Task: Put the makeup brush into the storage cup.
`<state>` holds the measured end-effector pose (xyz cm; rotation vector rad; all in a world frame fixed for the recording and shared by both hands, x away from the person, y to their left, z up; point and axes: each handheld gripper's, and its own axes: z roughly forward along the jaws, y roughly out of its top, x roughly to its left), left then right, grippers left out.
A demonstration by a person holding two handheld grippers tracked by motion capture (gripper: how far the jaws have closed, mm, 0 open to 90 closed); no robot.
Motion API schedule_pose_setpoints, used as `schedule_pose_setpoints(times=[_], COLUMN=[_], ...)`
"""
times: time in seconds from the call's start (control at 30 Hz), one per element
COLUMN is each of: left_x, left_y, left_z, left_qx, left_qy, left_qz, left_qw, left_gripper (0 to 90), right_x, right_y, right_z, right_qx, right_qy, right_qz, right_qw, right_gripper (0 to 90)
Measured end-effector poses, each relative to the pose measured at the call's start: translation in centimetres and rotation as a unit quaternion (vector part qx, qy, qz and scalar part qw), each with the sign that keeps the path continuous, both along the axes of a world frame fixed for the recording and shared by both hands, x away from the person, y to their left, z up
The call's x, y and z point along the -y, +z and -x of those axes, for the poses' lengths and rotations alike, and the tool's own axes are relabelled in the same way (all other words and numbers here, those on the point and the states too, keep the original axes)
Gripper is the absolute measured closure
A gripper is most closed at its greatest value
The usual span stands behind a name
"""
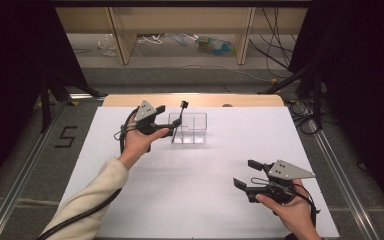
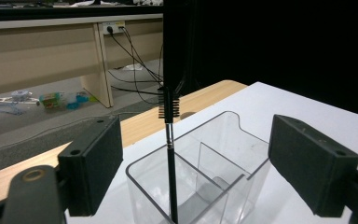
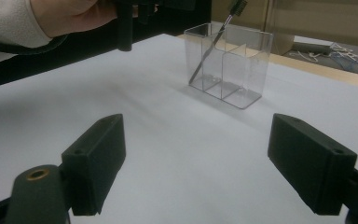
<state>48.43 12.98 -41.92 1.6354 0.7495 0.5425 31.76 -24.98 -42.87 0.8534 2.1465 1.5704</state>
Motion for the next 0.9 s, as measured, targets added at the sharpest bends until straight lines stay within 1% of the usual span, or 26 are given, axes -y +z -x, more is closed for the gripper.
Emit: schedule_pose_setpoints(times=[0.03, 0.2, 0.23, 0.27, 0.4, 0.43, 0.47, 0.5, 0.53, 0.67, 0.7, 0.73, 0.77, 0.83, 0.87, 0.9], left_x=[-0.1, -0.8, -0.9, -1.0, -1.5, -1.6, -1.8, -1.9, -2.0, -2.5, -2.7, -2.9, -3.0, -3.4, -3.5, -3.7], left_y=[0.1, 0.7, 0.7, 0.9, 1.2, 1.2, 1.3, 1.3, 1.3, 1.3, 1.3, 1.3, 1.3, 1.2, 1.1, 1.1], left_z=[0.2, 1.3, 1.6, 1.9, 2.9, 3.2, 3.5, 3.7, 4.0, 5.2, 5.5, 5.8, 6.0, 6.7, 7.0, 7.3], left_qx=[0.001, 0.009, 0.009, 0.011, 0.014, 0.016, 0.017, 0.019, 0.019, 0.022, 0.023, 0.023, 0.023, 0.023, 0.024, 0.024], left_qy=[0.000, -0.008, -0.007, -0.009, -0.018, -0.020, -0.021, -0.022, -0.025, -0.030, -0.031, -0.033, -0.034, -0.037, -0.039, -0.041], left_qz=[-0.001, -0.004, -0.001, -0.003, -0.001, 0.000, -0.003, -0.005, -0.004, -0.007, -0.007, -0.008, -0.007, -0.009, -0.011, -0.012], left_qw=[1.0000, 0.9999, 0.9999, 0.9999, 0.9997, 0.9997, 0.9996, 0.9996, 0.9995, 0.9993, 0.9992, 0.9992, 0.9991, 0.9990, 0.9989, 0.9988], left_gripper=[17.7, 17.5, 17.4, 17.2, 17.1, 17.1, 17.1, 17.1, 17.1, 16.8, 16.8, 16.7, 16.7, 16.8, 16.8, 16.8], right_x=[0.1, 0.1, 0.1, 0.1, 0.2, 0.1, 0.1, 0.4, 0.3, 0.3, 0.4, 0.4, 0.4, 0.4, 0.4, 0.4], right_y=[0.1, 0.1, 0.1, 0.1, 0.1, 0.0, 0.0, 0.2, 0.1, 0.0, 0.0, 0.0, 0.0, 0.1, 0.0, 0.0], right_z=[0.1, 0.0, 0.1, 0.0, 0.0, 0.0, 0.0, 0.1, 0.0, -0.1, -0.2, -0.3, -0.2, -0.1, -0.1, -0.3], right_qx=[-0.002, 0.001, -0.006, 0.001, 0.000, -0.009, -0.008, -0.015, -0.009, -0.008, 0.006, 0.006, -0.003, -0.010, -0.009, 0.003], right_qy=[-0.004, -0.004, -0.003, -0.004, -0.004, -0.002, -0.002, -0.009, -0.008, -0.009, -0.008, -0.008, -0.009, -0.008, -0.007, -0.007], right_qz=[0.005, 0.005, 0.001, 0.006, 0.006, -0.005, -0.007, 0.013, 0.004, 0.001, 0.003, 0.003, 0.002, 0.005, 0.000, 0.001], right_qw=[1.0000, 1.0000, 1.0000, 1.0000, 1.0000, 0.9999, 0.9999, 0.9998, 0.9999, 0.9999, 0.9999, 0.9999, 1.0000, 0.9999, 0.9999, 1.0000], right_gripper=[20.1, 20.1, 20.1, 20.0, 20.0, 20.1, 20.1, 20.1, 20.1, 20.1, 20.1, 20.1, 20.1, 20.1, 20.1, 20.1])
